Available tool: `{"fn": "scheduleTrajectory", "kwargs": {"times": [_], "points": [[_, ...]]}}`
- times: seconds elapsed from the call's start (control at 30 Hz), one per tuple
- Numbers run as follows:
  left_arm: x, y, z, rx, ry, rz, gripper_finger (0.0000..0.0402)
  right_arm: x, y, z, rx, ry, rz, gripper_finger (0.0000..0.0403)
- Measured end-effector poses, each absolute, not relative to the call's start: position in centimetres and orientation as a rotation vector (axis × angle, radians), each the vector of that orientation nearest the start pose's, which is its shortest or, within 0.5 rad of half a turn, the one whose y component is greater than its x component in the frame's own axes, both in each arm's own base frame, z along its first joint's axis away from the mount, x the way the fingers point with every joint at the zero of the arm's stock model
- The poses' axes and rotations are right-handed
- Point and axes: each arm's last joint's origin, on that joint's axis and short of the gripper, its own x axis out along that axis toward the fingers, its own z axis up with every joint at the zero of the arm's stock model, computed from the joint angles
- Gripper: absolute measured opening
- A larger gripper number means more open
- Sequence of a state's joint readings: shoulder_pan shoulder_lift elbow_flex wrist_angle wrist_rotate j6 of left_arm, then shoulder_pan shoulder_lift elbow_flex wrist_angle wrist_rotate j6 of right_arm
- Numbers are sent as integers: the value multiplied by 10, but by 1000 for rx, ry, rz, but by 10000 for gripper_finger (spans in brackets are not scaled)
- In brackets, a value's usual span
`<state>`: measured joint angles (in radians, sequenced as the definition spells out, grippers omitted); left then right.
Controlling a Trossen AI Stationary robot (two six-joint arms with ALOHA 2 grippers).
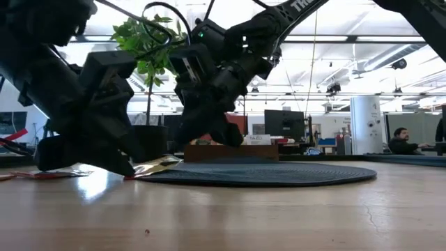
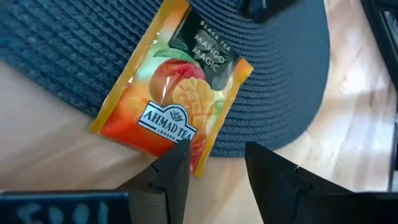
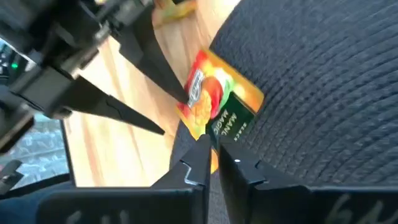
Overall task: Pick & Place Tea
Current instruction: Put the bottom orange tea bag into the left slot of the wooden organizer
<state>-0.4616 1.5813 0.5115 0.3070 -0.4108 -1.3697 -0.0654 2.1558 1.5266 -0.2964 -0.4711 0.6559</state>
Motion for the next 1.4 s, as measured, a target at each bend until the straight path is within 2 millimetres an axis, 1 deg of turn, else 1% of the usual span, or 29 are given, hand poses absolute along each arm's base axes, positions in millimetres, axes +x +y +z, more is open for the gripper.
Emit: {"fn": "scheduleTrajectory", "kwargs": {"times": [0.17,0.3,0.47,0.57,0.73,0.9,1.03,1.27,1.4], "points": [[240,-101,116,-981,570,442,137,456,-18,149,848,995,69,71],[241,-100,115,-979,564,450,137,457,-19,139,881,1016,45,115],[241,-99,115,-977,557,457,137,458,-18,127,900,1042,36,144],[241,-99,116,-979,552,457,137,460,-17,126,906,1034,49,147],[241,-99,116,-984,547,453,137,458,-18,131,918,1054,44,147],[241,-99,115,-983,548,454,137,455,-27,138,908,1042,7,153],[241,-99,115,-984,548,454,137,454,-33,137,908,1040,-20,158],[240,-99,115,-979,548,455,137,456,-31,137,899,1027,-17,162],[241,-97,115,-975,534,470,137,459,-26,138,889,1002,8,160]]}}
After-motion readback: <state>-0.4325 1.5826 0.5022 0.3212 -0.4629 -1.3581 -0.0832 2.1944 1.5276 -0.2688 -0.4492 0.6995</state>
